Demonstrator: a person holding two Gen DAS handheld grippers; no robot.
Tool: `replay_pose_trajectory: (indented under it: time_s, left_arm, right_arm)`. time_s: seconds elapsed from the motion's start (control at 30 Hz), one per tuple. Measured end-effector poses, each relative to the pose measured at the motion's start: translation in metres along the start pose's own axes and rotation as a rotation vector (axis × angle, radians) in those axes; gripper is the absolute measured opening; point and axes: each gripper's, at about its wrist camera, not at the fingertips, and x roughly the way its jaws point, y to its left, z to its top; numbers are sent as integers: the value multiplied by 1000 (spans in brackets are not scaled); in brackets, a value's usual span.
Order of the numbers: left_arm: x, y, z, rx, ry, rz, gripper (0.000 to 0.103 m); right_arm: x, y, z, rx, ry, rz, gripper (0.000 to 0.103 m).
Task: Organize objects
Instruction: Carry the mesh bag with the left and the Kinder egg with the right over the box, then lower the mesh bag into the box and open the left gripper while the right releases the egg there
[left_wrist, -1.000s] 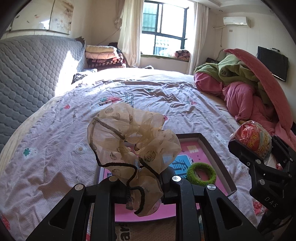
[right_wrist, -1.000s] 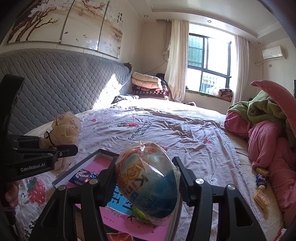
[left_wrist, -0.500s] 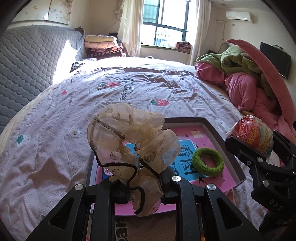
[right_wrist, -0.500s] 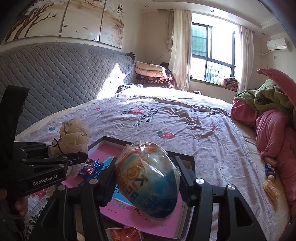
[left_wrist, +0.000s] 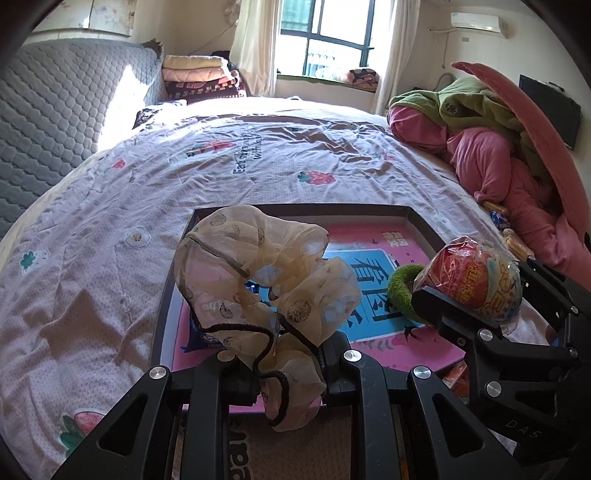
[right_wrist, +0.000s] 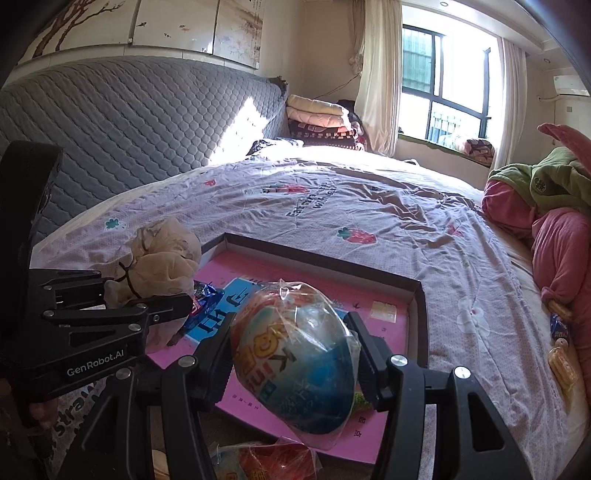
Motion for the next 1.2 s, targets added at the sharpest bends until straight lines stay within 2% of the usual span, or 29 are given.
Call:
replay_pose_trajectory:
  time_s: [0.77,1.2]
  left_arm:
    - [19,-4,-13,20,51,-18,23]
    - [29,-9,-15,42,79,-18,23]
  right_arm:
    - [22,6,-12,-10,98,36,57]
    - [36,-5,-20,14,171,-4,57]
